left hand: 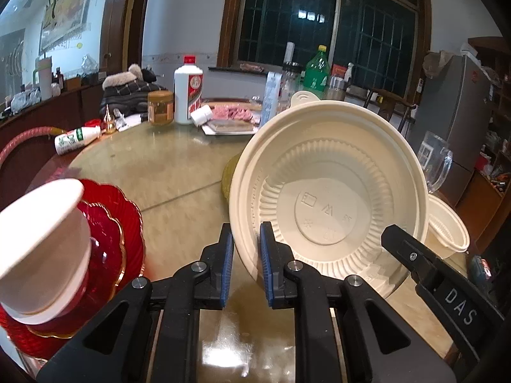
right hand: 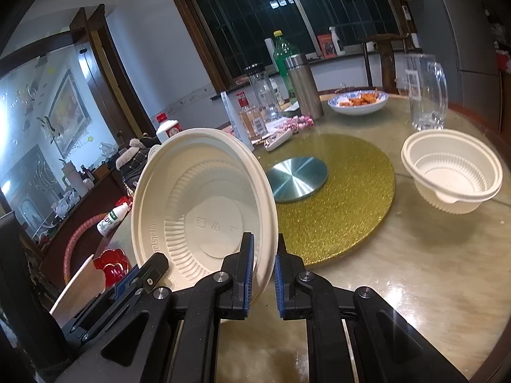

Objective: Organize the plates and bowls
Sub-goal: 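Carry the beige ribbed bowl over the red stack and lower it onto the white bowls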

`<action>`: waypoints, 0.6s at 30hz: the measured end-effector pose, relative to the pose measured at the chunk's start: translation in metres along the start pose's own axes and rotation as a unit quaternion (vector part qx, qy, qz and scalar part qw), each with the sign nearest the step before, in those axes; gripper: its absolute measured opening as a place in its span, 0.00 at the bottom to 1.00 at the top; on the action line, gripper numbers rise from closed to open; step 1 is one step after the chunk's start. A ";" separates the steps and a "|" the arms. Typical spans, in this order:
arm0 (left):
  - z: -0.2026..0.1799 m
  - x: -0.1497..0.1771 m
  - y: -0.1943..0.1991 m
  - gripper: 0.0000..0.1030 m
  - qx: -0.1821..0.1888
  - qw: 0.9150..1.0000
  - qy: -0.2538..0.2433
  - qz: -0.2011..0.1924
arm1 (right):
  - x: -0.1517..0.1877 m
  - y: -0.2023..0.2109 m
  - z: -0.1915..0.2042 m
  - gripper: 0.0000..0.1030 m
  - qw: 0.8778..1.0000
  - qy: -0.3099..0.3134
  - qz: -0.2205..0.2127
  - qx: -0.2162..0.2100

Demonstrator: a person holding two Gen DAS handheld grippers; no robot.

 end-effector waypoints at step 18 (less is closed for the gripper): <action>0.041 -0.026 0.077 0.14 -0.035 0.999 0.009 -0.010 | -0.001 0.068 0.060 0.11 0.997 0.032 -0.026 -0.058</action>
Point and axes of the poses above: each gripper's, at about its wrist camera, not at the fingertips, and y roughly against the way its jaws point, z to its left, x to its underside, the point moved 3 cm from there along -y, roughly the way its jaws point, and after that the axes turned 5 degrees about x, right-handed, at the moved point
